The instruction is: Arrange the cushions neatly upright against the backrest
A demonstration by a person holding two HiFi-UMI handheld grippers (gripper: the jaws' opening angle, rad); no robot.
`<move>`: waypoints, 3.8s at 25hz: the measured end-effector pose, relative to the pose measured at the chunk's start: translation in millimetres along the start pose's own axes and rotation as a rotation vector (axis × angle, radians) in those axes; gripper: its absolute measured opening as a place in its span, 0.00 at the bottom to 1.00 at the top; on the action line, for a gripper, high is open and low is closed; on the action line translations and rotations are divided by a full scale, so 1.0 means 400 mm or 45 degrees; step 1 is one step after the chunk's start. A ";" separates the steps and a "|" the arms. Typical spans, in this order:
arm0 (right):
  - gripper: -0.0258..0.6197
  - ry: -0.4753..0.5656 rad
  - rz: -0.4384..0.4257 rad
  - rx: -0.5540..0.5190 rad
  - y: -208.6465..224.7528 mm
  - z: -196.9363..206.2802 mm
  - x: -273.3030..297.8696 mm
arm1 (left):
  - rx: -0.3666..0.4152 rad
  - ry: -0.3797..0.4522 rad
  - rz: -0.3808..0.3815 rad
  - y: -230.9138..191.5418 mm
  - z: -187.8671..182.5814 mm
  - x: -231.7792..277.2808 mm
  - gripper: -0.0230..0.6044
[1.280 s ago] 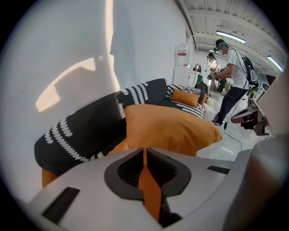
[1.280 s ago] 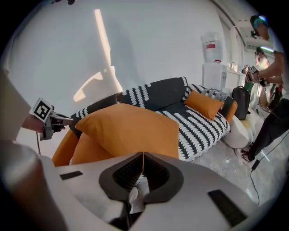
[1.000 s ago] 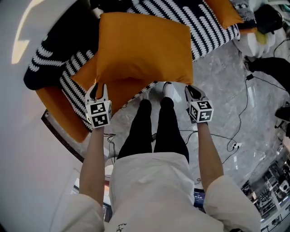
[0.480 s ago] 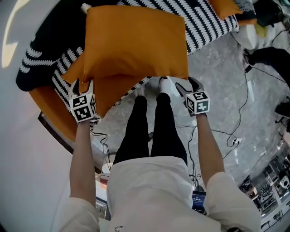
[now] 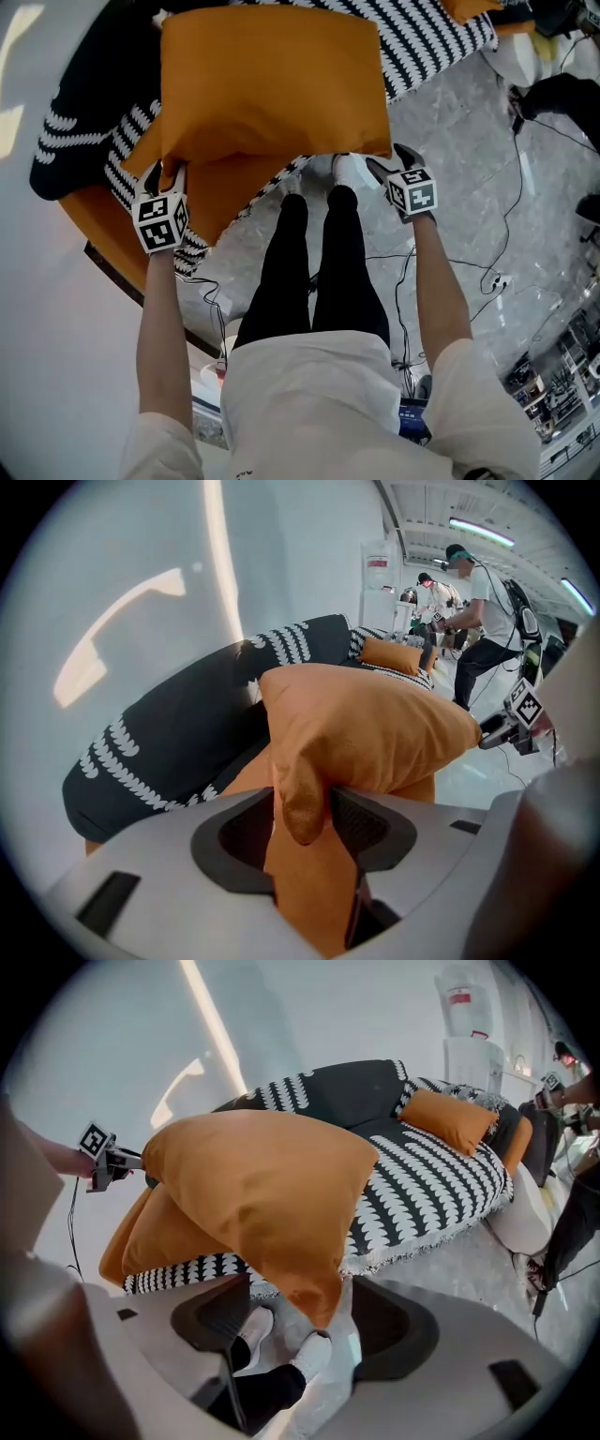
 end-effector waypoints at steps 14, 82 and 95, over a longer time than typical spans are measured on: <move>0.26 -0.195 -0.209 -0.006 0.000 -0.103 0.048 | -0.012 -0.079 0.142 -0.010 -0.027 0.035 0.16; 0.15 -0.048 -0.174 -0.433 0.672 -1.378 -0.302 | -0.752 0.286 0.273 0.262 -0.805 0.087 0.10; 0.15 -0.136 -0.124 -0.424 0.674 -1.469 -0.196 | -0.847 0.249 0.374 0.191 -0.821 0.183 0.10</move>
Point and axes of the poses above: the fingertips, and each gripper's own axes: x forward along the fingers, y to its right, z out of its underside, the point moved 10 cm from there along -x, backward along the fingers, and after that the axes turned 1 degree about x, right-handed, at the moved point
